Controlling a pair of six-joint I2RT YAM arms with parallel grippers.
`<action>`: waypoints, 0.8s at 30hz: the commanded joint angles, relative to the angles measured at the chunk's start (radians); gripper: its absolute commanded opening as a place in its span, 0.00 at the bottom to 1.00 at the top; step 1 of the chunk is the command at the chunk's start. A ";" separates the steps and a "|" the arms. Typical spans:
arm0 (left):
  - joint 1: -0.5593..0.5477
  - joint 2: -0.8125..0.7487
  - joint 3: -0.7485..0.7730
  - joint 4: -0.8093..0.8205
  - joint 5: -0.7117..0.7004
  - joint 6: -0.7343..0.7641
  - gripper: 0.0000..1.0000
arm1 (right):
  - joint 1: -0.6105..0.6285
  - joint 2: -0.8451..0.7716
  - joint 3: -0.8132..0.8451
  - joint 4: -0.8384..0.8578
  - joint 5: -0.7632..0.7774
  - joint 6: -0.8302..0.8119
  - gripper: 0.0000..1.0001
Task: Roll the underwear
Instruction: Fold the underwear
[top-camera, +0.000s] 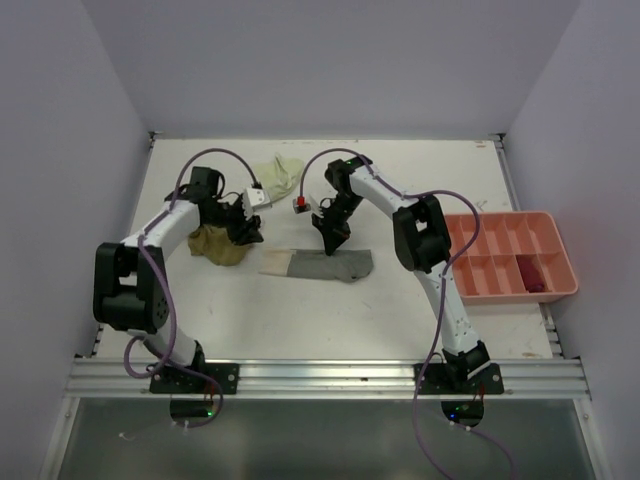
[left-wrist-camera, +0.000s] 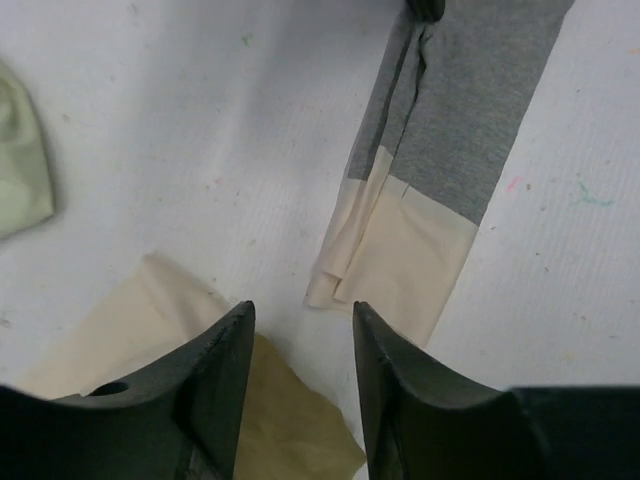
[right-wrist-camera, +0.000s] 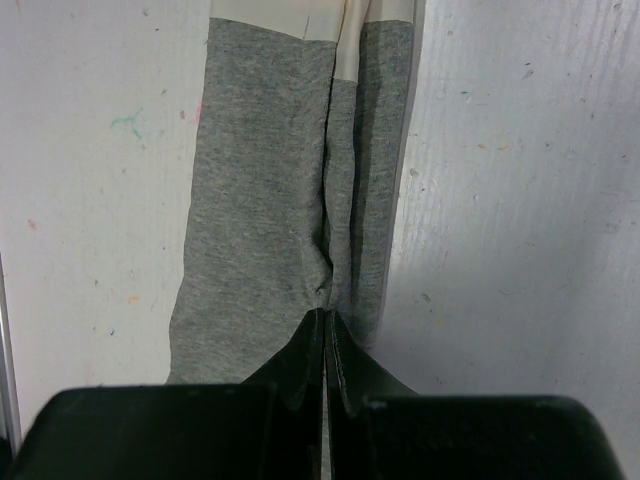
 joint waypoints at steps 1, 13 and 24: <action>0.009 -0.104 -0.021 0.040 0.096 -0.042 0.46 | -0.004 -0.013 -0.004 -0.035 -0.002 0.010 0.00; -0.063 -0.028 -0.134 0.259 0.356 -0.560 0.31 | -0.005 -0.046 0.006 0.025 -0.031 0.122 0.08; -0.089 0.215 -0.173 0.620 0.204 -0.957 0.28 | -0.009 -0.079 0.005 0.091 -0.011 0.214 0.33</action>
